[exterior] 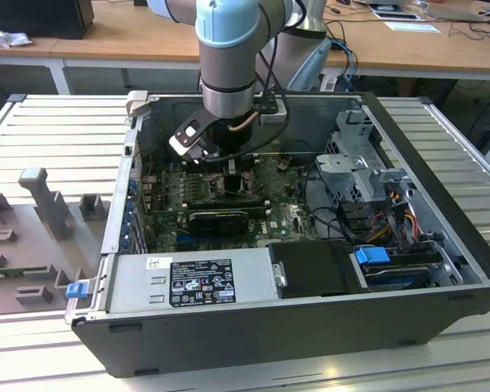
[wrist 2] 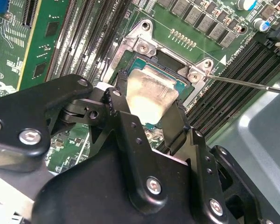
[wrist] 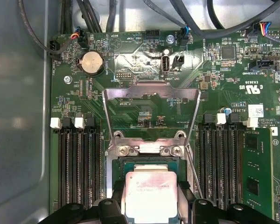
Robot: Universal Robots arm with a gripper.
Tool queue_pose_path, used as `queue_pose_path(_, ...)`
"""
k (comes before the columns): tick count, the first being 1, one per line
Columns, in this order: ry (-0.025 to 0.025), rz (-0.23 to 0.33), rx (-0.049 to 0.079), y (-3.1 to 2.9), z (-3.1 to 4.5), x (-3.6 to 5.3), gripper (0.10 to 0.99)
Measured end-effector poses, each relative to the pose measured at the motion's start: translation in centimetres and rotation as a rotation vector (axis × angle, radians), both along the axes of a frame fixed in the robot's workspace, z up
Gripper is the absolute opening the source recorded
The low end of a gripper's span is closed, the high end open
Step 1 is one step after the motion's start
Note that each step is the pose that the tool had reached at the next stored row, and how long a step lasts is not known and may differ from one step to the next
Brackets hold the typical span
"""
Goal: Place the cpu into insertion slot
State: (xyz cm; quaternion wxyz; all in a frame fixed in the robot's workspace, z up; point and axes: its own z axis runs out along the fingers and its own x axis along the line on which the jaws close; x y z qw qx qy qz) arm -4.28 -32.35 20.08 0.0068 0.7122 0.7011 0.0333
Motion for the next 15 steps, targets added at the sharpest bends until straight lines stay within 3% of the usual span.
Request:
queue_pose_path(4, -0.0001, 0.000, 0.000, 0.00, 0.00, 0.00, 0.541)
queue_pose_path(5, 0.0000, 0.000, 0.000, 0.00, 0.00, 0.00, 0.604)
queue_pose_path(6, 0.0000, 0.000, 0.000, 0.00, 0.02, 0.00, 0.604)
queue_pose_path(10, 0.0001, 0.000, 0.000, 0.00, 0.79, 0.00, 0.604)
queue_pose_path(11, 0.0003, 0.000, -0.001, 0.00, 0.94, 0.00, 0.588)
queue_pose_path(13, 0.0009, 0.000, -0.002, 0.01, 1.06, 0.04, 0.459)
queue_pose_path(14, 0.0010, 0.000, -0.003, 0.01, 1.10, 0.05, 0.459)
queue_pose_path(15, 0.0011, 0.000, -0.005, 0.00, 1.16, 0.05, 0.337)
